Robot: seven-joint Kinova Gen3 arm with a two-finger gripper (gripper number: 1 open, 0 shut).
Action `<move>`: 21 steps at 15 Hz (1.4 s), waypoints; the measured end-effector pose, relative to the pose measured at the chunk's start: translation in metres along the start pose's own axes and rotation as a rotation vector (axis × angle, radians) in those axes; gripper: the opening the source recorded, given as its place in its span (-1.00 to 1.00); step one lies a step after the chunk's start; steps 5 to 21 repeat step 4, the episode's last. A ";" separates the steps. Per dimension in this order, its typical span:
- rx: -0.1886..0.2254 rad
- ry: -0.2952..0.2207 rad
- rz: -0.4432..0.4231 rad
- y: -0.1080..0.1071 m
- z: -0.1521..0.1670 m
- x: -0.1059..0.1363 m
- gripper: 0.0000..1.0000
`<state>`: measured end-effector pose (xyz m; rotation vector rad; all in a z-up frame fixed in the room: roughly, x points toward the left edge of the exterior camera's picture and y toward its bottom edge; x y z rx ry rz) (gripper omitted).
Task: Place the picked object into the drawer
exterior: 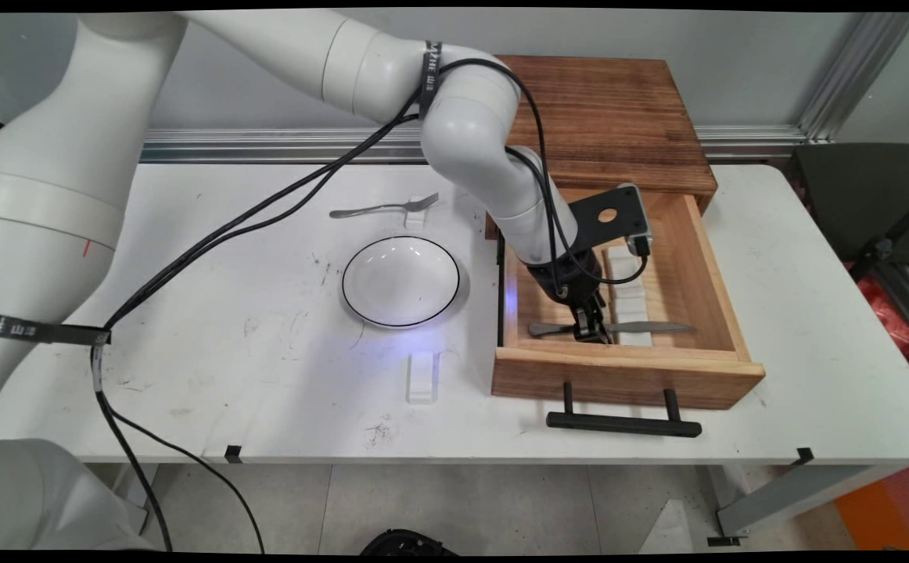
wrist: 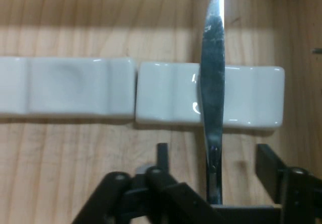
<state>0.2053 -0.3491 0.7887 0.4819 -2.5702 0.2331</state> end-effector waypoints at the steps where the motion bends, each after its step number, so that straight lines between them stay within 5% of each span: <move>1: 0.002 0.002 -0.002 -0.001 0.000 0.000 1.00; 21: 0.010 0.013 -0.006 -0.004 -0.004 0.003 1.00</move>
